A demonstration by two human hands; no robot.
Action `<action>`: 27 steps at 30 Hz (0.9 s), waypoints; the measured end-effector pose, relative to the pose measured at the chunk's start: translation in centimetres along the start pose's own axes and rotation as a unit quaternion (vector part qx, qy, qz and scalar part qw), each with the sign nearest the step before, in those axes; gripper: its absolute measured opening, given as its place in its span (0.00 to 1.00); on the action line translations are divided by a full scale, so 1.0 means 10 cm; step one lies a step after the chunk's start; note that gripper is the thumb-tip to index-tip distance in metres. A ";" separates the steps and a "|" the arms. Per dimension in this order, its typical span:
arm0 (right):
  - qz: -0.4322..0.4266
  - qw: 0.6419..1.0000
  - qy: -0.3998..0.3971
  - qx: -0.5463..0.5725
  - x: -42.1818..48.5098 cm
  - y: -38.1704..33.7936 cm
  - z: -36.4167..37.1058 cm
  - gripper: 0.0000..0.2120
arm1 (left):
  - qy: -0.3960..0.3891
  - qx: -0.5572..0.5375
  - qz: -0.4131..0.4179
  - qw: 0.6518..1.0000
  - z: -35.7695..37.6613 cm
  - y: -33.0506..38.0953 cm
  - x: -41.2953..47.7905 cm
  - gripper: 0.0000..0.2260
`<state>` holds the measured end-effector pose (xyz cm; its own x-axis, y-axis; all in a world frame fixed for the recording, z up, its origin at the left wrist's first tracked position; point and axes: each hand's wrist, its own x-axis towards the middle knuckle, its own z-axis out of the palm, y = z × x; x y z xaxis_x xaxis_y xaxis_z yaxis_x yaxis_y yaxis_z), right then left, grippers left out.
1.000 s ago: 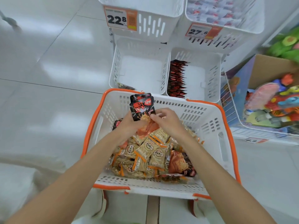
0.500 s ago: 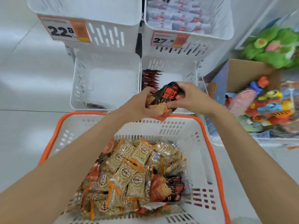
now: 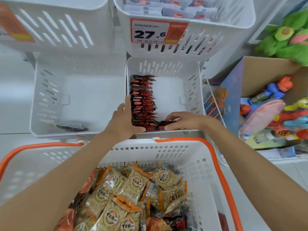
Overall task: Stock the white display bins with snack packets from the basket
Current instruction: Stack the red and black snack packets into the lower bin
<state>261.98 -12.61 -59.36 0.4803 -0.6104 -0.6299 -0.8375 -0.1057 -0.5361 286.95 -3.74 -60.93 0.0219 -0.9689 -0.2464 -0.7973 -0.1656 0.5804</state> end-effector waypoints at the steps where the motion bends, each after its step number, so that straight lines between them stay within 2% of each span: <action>1: 0.014 0.999 -0.029 0.020 0.00 0.00 -0.04 0.24 | 0.002 -0.004 0.006 1.000 0.01 -0.02 0.01 0.58; 4: 0.017 0.998 -0.052 0.044 0.04 0.01 -0.09 0.24 | 0.004 -0.008 0.007 1.000 0.02 -0.04 0.02 0.56; 7: 0.025 0.997 -0.066 0.027 0.10 -0.01 -0.04 0.29 | 0.009 -0.014 0.013 1.000 0.03 -0.04 0.01 0.55; 11: -0.006 0.997 -0.034 0.076 0.10 0.00 0.00 0.24 | 0.012 -0.014 0.007 1.000 0.02 -0.04 0.00 0.54; 15: -0.012 0.997 -0.013 0.076 0.13 0.04 0.07 0.22 | 0.019 -0.020 0.003 1.000 0.03 -0.02 0.00 0.54; 18: 0.002 0.996 -0.024 0.084 0.11 -0.02 0.09 0.24 | 0.023 -0.017 0.002 1.000 0.02 0.00 -0.02 0.53; 21: 0.017 0.999 -0.027 0.043 0.00 -0.14 0.05 0.29 | 0.028 -0.052 0.004 0.998 -0.03 0.04 -0.05 0.48; 22: 0.014 0.999 -0.003 0.033 -0.06 -0.18 0.04 0.30 | 0.031 -0.075 0.003 0.997 -0.05 0.05 -0.06 0.46; 24: -0.009 0.995 0.096 0.029 -0.20 -0.28 0.05 0.29 | 0.054 -0.100 -0.009 0.994 -0.09 0.07 -0.11 0.41; 27: -0.079 0.956 0.268 0.086 -0.52 -0.45 0.15 0.22 | 0.115 -0.084 -0.004 0.990 -0.15 0.19 -0.33 0.31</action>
<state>263.66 -7.80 -54.50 0.3558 -0.9172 -0.1791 -0.6880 -0.1273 -0.7145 286.31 -1.12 -57.85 0.1795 -0.9805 -0.0796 -0.6849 -0.1826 0.7054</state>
